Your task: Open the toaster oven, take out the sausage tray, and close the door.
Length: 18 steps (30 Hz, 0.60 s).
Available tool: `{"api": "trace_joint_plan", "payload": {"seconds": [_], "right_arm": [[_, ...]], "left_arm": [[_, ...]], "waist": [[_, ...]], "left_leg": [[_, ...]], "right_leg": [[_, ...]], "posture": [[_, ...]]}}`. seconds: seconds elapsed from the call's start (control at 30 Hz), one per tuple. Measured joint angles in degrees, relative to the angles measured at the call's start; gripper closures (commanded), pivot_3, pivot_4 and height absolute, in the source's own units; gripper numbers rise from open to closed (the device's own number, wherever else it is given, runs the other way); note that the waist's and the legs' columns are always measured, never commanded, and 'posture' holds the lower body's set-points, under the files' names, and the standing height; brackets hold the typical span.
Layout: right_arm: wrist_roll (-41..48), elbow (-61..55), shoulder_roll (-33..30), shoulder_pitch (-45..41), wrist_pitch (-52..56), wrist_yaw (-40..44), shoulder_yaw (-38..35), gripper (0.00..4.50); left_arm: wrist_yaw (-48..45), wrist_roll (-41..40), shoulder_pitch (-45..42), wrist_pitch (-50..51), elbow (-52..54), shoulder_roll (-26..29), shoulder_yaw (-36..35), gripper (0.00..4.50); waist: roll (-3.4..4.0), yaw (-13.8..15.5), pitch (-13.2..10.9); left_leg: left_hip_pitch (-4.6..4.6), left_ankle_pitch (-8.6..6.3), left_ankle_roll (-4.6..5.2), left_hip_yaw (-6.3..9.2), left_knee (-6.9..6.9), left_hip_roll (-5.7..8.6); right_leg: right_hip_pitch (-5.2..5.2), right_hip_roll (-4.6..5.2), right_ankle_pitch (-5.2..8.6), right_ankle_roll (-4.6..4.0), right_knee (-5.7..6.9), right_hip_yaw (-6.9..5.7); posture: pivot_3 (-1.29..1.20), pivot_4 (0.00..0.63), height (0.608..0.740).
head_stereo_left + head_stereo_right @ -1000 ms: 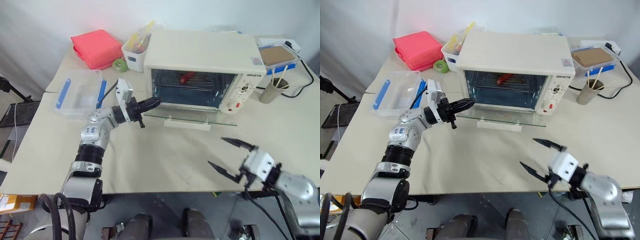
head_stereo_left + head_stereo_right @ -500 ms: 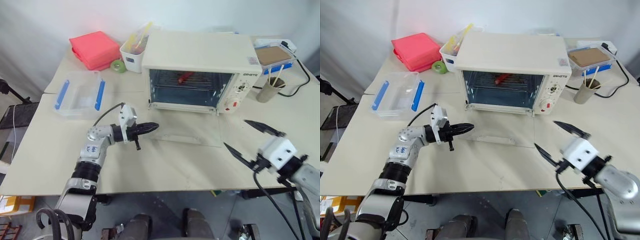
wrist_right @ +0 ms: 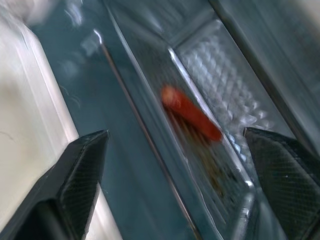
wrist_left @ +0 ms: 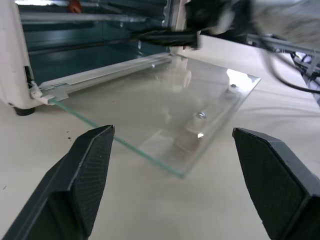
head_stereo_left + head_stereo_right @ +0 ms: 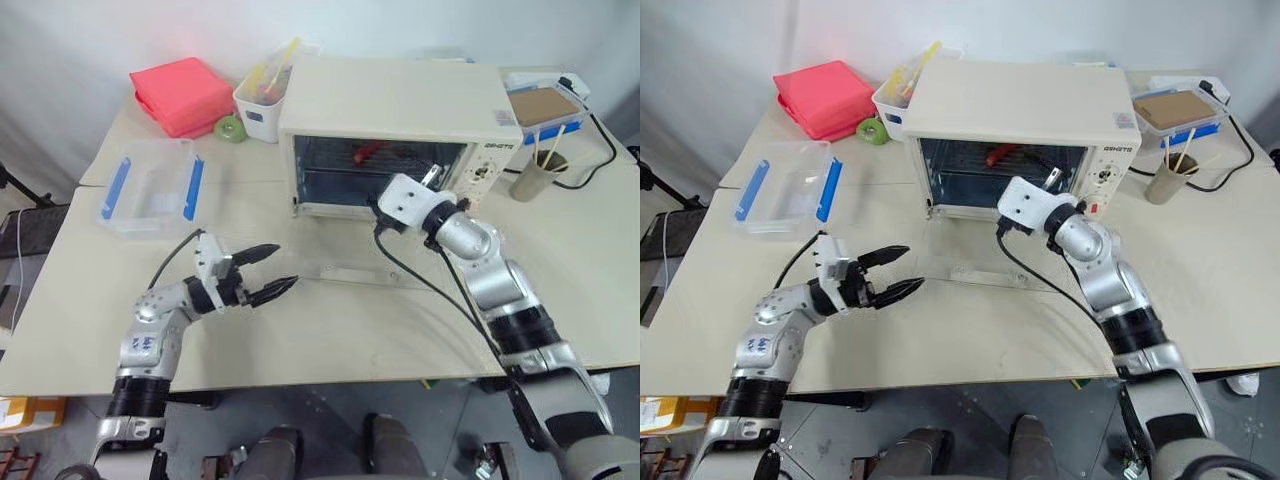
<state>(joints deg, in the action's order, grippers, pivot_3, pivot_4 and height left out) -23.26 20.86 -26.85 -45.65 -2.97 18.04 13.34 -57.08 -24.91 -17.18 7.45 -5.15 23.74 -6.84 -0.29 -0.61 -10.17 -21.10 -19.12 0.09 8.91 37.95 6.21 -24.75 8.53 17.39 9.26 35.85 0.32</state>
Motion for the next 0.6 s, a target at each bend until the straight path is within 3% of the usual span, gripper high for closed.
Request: {"api": "trace_joint_plan", "payload": {"seconds": [0.2, 0.23, 0.37, 0.6], "right_arm": [[-4.7, 15.7, 1.7, -7.8, -3.4, -5.2, 3.3, 0.00], [-5.0, 18.0, 2.3, -9.0, -4.1, -5.9, 3.6, 0.19], [-6.1, 25.2, 4.3, -12.5, -6.9, -9.4, 4.4, 1.25], [-7.3, 30.2, 5.1, -15.3, -9.1, -12.1, 4.8, 3.71]], "left_arm": [[2.2, -0.8, 1.6, 0.6, 2.5, 0.0, -1.2, 0.65], [2.5, -0.9, 1.6, 0.7, 2.6, -0.1, -1.2, 0.62], [2.6, -1.5, 1.4, 0.6, 2.6, -0.1, -1.1, 0.61], [1.8, -1.8, -3.1, 0.1, 0.0, -1.2, -0.5, 0.61]], "waist": [[0.00, -1.0, 0.0], [0.00, -1.2, 0.0], [0.01, -1.8, 0.0], [0.02, -2.1, 0.0]], "left_leg": [[-0.01, 0.00, 0.00, -0.01, 0.01, -0.01], [-0.02, 0.00, 0.00, -0.02, -0.01, -0.01], [-0.03, 0.00, 0.00, -0.04, -0.05, -0.01], [-0.08, 0.00, 0.00, 0.01, 0.02, 0.02]], "right_leg": [[-0.01, 0.00, 0.00, 0.00, 0.00, 0.00], [-0.02, -0.01, 0.00, 0.00, 0.00, 0.00], [-0.11, -0.01, 0.00, 0.00, 0.01, 0.01], [-0.11, 0.00, -0.01, -0.01, 0.08, -0.02]], "posture": [[0.00, 0.150, 0.740], [0.00, 0.150, 0.740], [0.00, 0.150, 0.740], [0.00, 0.150, 0.740]]}}
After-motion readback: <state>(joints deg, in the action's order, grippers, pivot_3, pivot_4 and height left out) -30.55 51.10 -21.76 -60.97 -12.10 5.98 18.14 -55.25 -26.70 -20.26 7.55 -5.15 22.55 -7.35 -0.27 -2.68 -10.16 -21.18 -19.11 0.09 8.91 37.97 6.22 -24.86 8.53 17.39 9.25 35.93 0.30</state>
